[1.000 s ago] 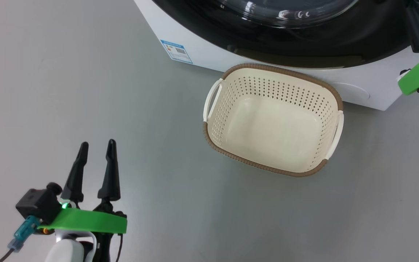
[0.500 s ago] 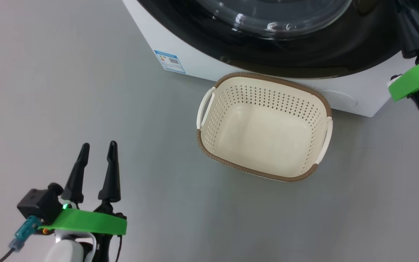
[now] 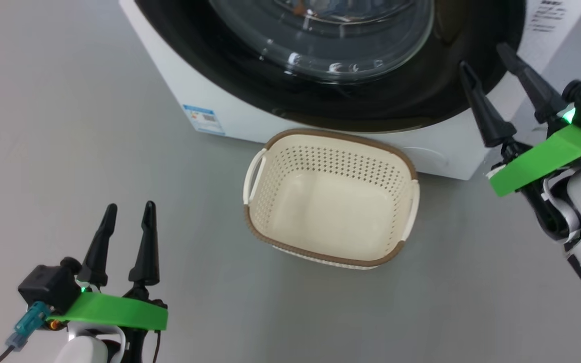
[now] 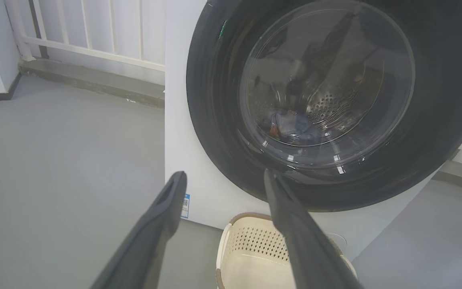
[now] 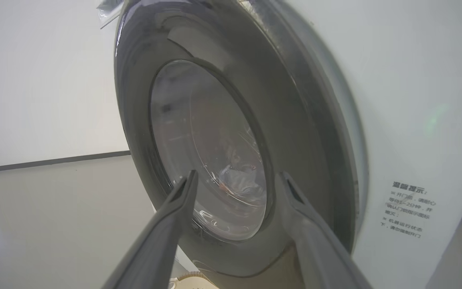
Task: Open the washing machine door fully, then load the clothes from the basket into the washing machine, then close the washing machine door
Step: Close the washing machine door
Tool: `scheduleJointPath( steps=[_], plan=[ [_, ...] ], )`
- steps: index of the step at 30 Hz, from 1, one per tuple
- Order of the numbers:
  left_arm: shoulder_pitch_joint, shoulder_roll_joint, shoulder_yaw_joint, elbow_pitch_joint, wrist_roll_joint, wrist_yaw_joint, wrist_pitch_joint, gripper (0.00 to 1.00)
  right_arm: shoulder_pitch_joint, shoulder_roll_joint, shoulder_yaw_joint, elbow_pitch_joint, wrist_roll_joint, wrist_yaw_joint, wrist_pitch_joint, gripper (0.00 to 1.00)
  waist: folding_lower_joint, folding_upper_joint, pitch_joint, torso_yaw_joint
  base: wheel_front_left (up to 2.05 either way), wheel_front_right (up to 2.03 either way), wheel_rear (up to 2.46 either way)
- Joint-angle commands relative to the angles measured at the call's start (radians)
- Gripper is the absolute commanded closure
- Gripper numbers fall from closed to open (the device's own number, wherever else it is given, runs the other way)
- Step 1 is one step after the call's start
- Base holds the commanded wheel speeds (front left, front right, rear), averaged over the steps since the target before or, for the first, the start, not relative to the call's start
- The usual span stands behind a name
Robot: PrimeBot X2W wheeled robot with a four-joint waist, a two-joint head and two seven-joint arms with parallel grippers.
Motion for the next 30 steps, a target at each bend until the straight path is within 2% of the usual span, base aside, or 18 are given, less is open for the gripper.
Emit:
scheduleJointPath(
  steps=[1,15,30],
  plan=[
    [0.001,0.033,0.034,-0.017,0.004,0.001,-0.009,0.0,0.041,0.005,-0.011,-0.035,-0.014,-0.004,-0.005,0.0,0.0,0.0,-0.043,-0.048,0.0,0.0,0.0],
    [0.036,0.057,0.039,-0.007,0.005,0.001,-0.009,0.0,0.265,0.086,-0.157,-0.098,-0.07,-0.004,-0.005,0.0,0.0,0.0,-0.16,-0.186,0.0,0.0,0.0],
    [0.103,0.055,0.049,-0.021,-0.003,0.02,-0.009,0.0,0.44,0.122,-0.224,-0.143,-0.104,-0.004,-0.005,0.0,0.0,0.0,-0.257,-0.277,0.0,0.0,0.0]
  ],
)
